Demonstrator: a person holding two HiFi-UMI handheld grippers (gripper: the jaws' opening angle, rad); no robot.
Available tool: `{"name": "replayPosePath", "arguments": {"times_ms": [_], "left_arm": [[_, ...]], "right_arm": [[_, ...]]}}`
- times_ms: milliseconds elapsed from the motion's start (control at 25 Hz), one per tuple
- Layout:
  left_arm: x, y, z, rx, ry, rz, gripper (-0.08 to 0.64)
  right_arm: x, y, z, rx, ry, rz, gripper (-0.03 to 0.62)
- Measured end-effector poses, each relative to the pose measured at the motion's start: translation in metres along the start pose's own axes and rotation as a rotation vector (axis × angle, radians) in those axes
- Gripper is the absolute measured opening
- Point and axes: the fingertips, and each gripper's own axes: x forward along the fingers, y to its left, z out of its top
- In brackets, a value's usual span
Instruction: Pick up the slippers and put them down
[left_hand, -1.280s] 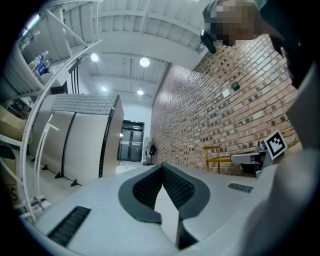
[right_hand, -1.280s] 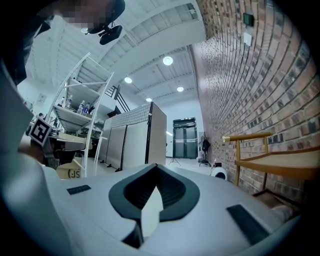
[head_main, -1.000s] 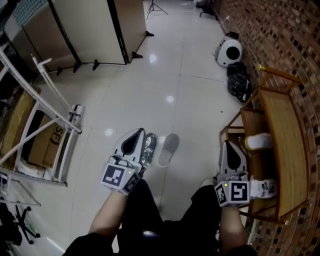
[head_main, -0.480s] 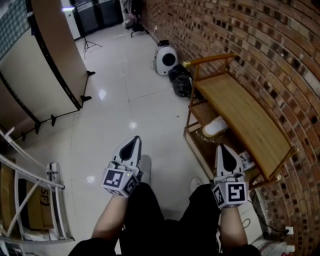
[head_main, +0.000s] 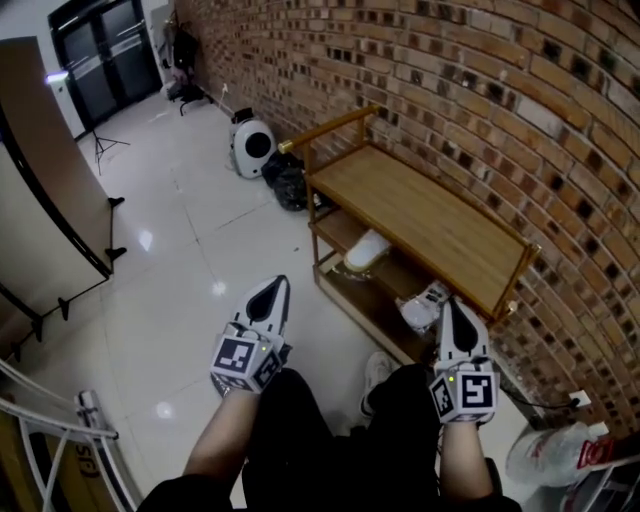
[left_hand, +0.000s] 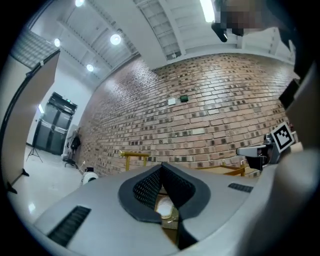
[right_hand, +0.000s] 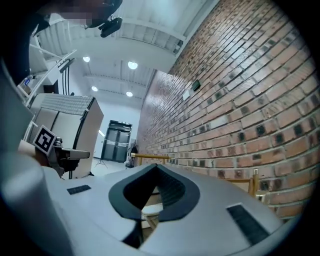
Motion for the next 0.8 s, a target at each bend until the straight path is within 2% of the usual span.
{"name": "replayPosePath", "arguments": {"times_ms": [160, 320, 400, 520, 560, 720, 800], "left_arm": [[0.024, -0.031, -0.004, -0.021, -0.011, -0.079, 0.002], [0.037, -0.073, -0.009, -0.052, 0.014, -0.169, 0.002], [0.045, -0.096, -0.018, -0.11, 0.038, -0.216, 0.002], [0.06, -0.126, -0.037, -0.237, 0.065, -0.28, 0.003], [0.065, -0.136, -0.041, -0.254, 0.07, -0.3, 0.002], [0.081, -0.183, -0.057, -0.238, 0.105, -0.41, 0.002], [0.089, -0.201, -0.075, -0.303, 0.149, -0.448, 0.002]], "right_arm": [[-0.021, -0.022, 0.005, -0.026, 0.006, -0.061, 0.009], [-0.05, -0.04, 0.019, -0.038, 0.004, -0.126, 0.009], [-0.062, -0.052, 0.021, -0.044, 0.005, -0.157, 0.009], [-0.078, -0.071, 0.019, -0.051, 0.011, -0.198, 0.009], [-0.084, -0.078, 0.018, -0.051, 0.014, -0.212, 0.009], [-0.105, -0.101, 0.013, -0.046, 0.03, -0.265, 0.009], [-0.112, -0.111, 0.008, -0.04, 0.038, -0.285, 0.009]]}}
